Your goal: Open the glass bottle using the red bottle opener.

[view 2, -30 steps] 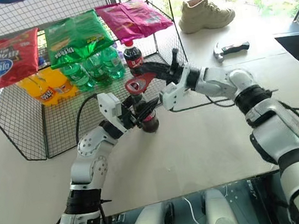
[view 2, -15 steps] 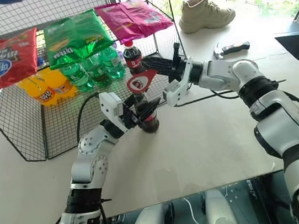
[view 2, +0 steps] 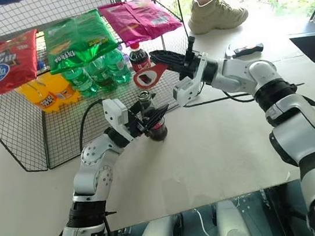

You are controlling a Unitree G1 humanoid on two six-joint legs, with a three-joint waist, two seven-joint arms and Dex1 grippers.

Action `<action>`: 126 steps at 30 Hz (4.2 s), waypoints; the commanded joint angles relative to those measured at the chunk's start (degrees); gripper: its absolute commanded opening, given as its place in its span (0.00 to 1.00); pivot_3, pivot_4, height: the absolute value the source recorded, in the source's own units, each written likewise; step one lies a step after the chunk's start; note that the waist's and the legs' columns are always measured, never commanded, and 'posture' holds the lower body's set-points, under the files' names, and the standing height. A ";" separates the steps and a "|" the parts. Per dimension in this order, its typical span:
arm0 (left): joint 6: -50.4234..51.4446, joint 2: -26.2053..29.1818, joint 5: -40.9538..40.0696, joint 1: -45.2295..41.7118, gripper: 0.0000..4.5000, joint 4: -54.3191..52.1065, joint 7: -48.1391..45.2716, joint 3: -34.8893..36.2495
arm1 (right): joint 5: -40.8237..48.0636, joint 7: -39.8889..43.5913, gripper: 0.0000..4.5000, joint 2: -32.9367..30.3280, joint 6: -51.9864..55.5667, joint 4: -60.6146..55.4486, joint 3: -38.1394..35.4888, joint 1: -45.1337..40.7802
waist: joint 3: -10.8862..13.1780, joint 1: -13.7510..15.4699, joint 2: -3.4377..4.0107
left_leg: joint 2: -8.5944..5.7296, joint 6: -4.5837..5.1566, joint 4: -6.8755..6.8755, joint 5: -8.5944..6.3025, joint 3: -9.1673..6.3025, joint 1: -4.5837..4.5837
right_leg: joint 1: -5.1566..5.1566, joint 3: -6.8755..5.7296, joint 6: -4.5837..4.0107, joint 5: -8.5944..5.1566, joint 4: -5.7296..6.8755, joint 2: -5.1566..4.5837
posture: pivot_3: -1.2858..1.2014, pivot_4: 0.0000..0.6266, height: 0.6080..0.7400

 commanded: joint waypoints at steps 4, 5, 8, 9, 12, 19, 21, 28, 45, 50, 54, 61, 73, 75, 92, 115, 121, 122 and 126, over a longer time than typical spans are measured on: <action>1.58 -0.30 0.07 1.92 0.50 0.83 -0.97 -2.67 | 5.09 2.10 0.00 0.44 0.97 -0.68 -3.76 0.14 | 0.00 -0.04 0.00 | 0.00 0.00 0.00 0.00 0.00 0.00 | 0.00 0.00 0.00 0.00 0.00 0.00 | 0.52 0.24 1.00; 1.55 -0.29 0.08 1.98 0.50 0.76 -0.93 -2.63 | 5.89 2.76 0.00 0.59 1.20 -0.58 -4.01 0.53 | 0.00 -0.04 0.00 | 0.00 0.00 0.00 0.00 0.00 0.00 | 0.00 0.00 0.00 0.00 0.00 0.00 | 0.52 0.24 1.00; 1.55 -0.29 0.03 2.20 0.50 0.50 -0.82 -2.53 | 8.16 4.84 0.00 1.13 1.76 -0.93 -4.58 2.21 | 0.00 -0.03 0.00 | 0.00 0.00 0.00 0.00 -0.01 0.00 | 0.00 -0.01 0.01 0.00 -0.01 0.00 | 0.52 0.24 1.00; 1.53 -0.30 0.00 2.26 0.50 0.43 -0.82 -2.51 | 8.80 5.51 0.00 1.33 1.93 -1.18 -4.77 2.78 | 0.00 -0.03 0.00 | 0.00 0.00 0.00 0.00 -0.01 0.00 | 0.00 -0.01 0.01 0.01 -0.02 0.00 | 0.52 0.24 1.00; 1.47 -0.31 -0.16 2.42 0.72 0.21 -0.79 -2.36 | 10.04 7.25 0.00 1.85 2.42 -2.02 -5.31 4.12 | 0.00 -0.16 0.00 | 0.00 0.01 0.00 0.00 0.01 0.00 | 0.00 0.01 0.01 0.01 -0.03 0.00 | 0.52 0.24 1.00; 1.19 -0.23 -0.27 2.64 0.99 -0.06 -0.50 -2.15 | 11.37 9.63 0.00 2.51 3.40 -2.87 -6.16 5.77 | 0.16 -0.51 0.01 | 0.11 0.00 -0.02 0.00 0.05 -0.08 | -0.12 0.04 0.02 0.01 0.00 0.10 | 0.52 0.24 1.00; 1.22 -0.12 -0.41 2.78 0.99 -0.22 -0.55 -2.07 | 11.52 9.92 0.00 2.54 3.58 -3.05 -6.31 5.92 | 0.16 -0.53 0.02 | 0.13 -0.01 -0.04 0.01 0.06 -0.08 | -0.13 0.04 0.01 0.01 0.00 0.11 | 0.52 0.24 1.00; 1.11 0.09 -0.45 3.06 0.99 -0.37 -0.36 -1.72 | 11.98 10.34 0.00 2.62 4.02 -3.27 -6.56 6.25 | 0.16 -0.52 0.02 | 0.12 -0.01 -0.04 0.00 0.12 -0.09 | -0.16 0.08 0.01 0.01 0.00 0.10 | 0.52 0.24 1.00; 0.84 1.23 -0.74 4.19 0.99 -2.00 0.52 -0.35 | 12.70 11.28 0.00 3.59 4.84 -3.42 -7.51 7.50 | 0.17 -0.54 0.01 | 0.13 -0.01 -0.05 0.00 0.14 -0.10 | -0.19 0.10 0.02 0.01 0.00 0.10 | 0.52 0.24 1.00; 0.84 1.40 -0.68 4.34 0.99 -2.15 0.70 -0.36 | 13.11 11.46 0.00 3.85 5.26 -3.58 -7.82 7.84 | 0.16 -0.54 0.01 | 0.13 -0.01 -0.05 0.00 0.15 -0.10 | -0.20 0.11 0.02 0.01 0.00 0.10 | 0.52 0.24 1.00; 0.77 1.51 -0.58 4.46 0.99 -2.11 0.76 -0.41 | 13.23 11.68 0.00 3.98 5.57 -3.85 -8.13 8.28 | 0.16 -0.54 0.01 | 0.13 -0.01 -0.05 0.00 0.15 -0.10 | -0.20 0.11 0.02 0.02 0.00 0.10 | 0.52 0.24 1.00; -0.25 1.26 -0.09 4.11 0.99 -1.75 1.62 -0.10 | 13.55 12.04 0.00 4.06 6.07 -4.22 -8.46 8.84 | 0.16 -0.54 0.02 | 0.13 -0.01 -0.05 0.00 0.16 -0.11 | -0.21 0.11 0.02 0.02 0.01 0.10 | 0.52 0.24 1.00; -0.35 1.39 -0.30 4.32 0.99 -1.88 1.84 0.27 | 13.93 12.12 0.00 4.20 6.53 -3.97 -8.35 8.79 | 0.16 -0.55 0.02 | 0.13 -0.01 -0.04 0.00 0.17 -0.10 | -0.21 0.12 0.02 0.02 0.02 0.10 | 0.52 0.24 1.00; -0.27 1.50 -0.40 4.64 0.99 -2.14 1.84 0.37 | 13.96 12.16 0.00 4.22 6.52 -3.94 -8.31 8.79 | 0.16 -0.55 0.01 | 0.13 -0.01 -0.04 0.00 0.17 -0.10 | -0.21 0.12 0.02 0.02 0.03 0.11 | 0.52 0.24 1.00; 0.38 5.04 -1.36 11.92 0.99 -6.39 0.93 1.83 | 23.63 20.74 0.00 5.89 8.19 -5.27 -9.97 13.76 | 0.16 -0.63 0.01 | 0.15 -0.01 -0.04 0.00 0.19 -0.08 | -0.22 0.15 0.02 0.02 0.06 0.10 | 0.52 0.24 1.00; -0.43 12.10 -5.48 33.84 0.99 -16.23 1.44 13.79 | 75.45 57.72 0.00 3.50 82.33 -54.19 -18.42 50.71 | 0.19 -0.07 0.06 | 0.32 0.29 -0.01 -0.17 0.08 -0.03 | -0.11 -0.04 -0.20 -0.11 0.12 -0.21 | 0.52 0.24 1.00; 0.57 8.67 -5.00 36.29 1.00 -17.84 7.26 15.77 | 80.60 56.73 0.57 1.70 93.78 -62.04 -22.47 52.68 | 0.15 -0.10 -0.03 | 0.31 0.29 0.09 -0.17 0.11 0.00 | -0.05 -0.09 0.01 -0.01 0.10 -0.01 | 0.52 0.24 1.00; 0.71 8.60 -4.94 36.87 1.00 -18.25 7.52 15.62 | 80.91 56.68 0.65 1.32 94.61 -62.49 -23.15 53.00 | 0.15 -0.12 -0.04 | 0.31 0.29 0.09 -0.17 0.10 -0.01 | -0.06 -0.09 0.02 -0.01 0.09 0.03 | 0.52 0.24 1.00; 1.26 9.36 -5.07 38.70 1.00 -19.50 7.52 15.83 | 78.88 55.03 0.99 0.34 93.62 -62.85 -26.06 54.15 | 0.16 -0.03 -0.04 | 0.30 0.29 0.08 -0.18 0.11 -0.06 | -0.07 -0.10 0.03 0.00 0.06 0.02 | 0.52 0.24 1.00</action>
